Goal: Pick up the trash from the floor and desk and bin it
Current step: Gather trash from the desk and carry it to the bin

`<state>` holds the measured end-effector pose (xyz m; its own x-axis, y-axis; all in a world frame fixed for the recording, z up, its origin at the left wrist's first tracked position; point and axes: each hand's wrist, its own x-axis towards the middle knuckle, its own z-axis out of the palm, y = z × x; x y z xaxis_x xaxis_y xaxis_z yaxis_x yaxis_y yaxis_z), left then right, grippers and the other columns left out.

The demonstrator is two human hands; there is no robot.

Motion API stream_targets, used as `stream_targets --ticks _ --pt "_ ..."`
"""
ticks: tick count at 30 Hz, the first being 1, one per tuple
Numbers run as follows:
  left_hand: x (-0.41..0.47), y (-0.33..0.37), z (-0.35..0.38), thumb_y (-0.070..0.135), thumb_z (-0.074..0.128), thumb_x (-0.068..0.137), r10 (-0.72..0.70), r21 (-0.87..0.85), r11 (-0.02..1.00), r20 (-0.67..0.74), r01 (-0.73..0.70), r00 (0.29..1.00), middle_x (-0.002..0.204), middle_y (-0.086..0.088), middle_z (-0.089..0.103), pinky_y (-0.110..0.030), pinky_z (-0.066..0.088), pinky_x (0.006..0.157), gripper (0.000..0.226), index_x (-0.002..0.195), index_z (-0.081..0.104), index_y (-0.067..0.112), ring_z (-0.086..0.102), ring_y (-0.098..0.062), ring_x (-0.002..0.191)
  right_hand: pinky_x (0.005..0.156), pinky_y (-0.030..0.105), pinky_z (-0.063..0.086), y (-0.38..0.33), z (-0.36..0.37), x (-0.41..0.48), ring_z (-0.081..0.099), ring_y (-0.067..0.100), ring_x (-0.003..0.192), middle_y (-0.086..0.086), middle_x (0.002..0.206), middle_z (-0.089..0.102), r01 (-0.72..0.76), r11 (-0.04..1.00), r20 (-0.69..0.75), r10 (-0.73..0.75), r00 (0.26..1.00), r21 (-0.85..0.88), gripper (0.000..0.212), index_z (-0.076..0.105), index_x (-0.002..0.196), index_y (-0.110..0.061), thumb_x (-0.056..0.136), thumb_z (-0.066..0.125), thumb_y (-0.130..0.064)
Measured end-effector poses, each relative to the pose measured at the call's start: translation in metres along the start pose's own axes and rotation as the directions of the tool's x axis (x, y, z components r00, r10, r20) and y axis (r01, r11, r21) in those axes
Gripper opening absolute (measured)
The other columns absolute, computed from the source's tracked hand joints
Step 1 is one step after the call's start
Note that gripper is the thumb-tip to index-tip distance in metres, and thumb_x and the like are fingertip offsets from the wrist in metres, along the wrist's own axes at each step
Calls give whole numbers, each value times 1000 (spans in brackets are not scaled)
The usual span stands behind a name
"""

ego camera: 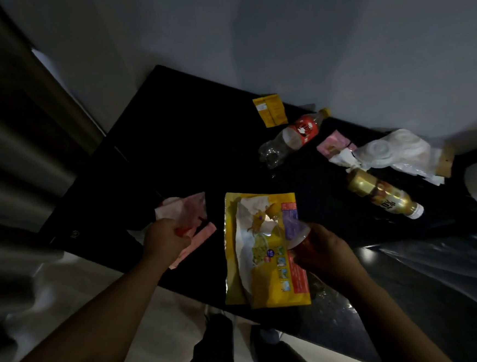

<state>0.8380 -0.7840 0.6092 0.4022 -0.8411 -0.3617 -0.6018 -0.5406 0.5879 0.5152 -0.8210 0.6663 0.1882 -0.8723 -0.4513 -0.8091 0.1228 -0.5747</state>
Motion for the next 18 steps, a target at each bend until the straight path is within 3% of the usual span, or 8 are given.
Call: stream_targets --ticks 3,6,9,11,18 --pt "-7 5 4 4 73 75 -11 -34 999 -6 11 1000 91 -21 71 -31 49 71 23 96 71 -5 66 -32 87 81 32 53 7 -10 -1 59 11 101 -5 119 60 -5 1000 -15 5 1000 5 60 48 126 -30 75 77 -30" --pt "-11 6 9 9 75 75 -35 5 999 6 35 999 89 -23 70 -30 46 67 23 92 71 -6 66 -34 86 80 30 51 12 -18 -1 57 11 103 -6 121 57 -17 1000 -18 17 1000 5 63 46 128 -31 74 78 -34" --pt "-16 10 18 28 84 67 -43 129 991 89 31 995 95 -17 67 -30 46 68 46 98 66 -1 63 -31 91 75 26 49 16 -22 -3 56 10 101 -6 121 56 -20 1000 -21 20 1000 0 64 45 129 -32 74 77 -36" --pt "-15 12 22 29 86 64 -26 242 970 123 -4 992 104 -15 63 -31 45 73 57 106 60 0 60 -30 98 70 22 45 19 -23 -6 54 7 98 -6 121 56 -15 1000 -23 15 1000 -6 63 45 129 -32 74 76 -36" --pt "-6 21 22 26 70 77 34 429 899 129 -87 991 100 -17 64 -31 43 70 34 99 61 2 61 -32 94 80 30 51 28 -24 -13 56 14 104 -4 123 56 -66 998 1 66 998 2 67 44 130 -31 72 77 -37"
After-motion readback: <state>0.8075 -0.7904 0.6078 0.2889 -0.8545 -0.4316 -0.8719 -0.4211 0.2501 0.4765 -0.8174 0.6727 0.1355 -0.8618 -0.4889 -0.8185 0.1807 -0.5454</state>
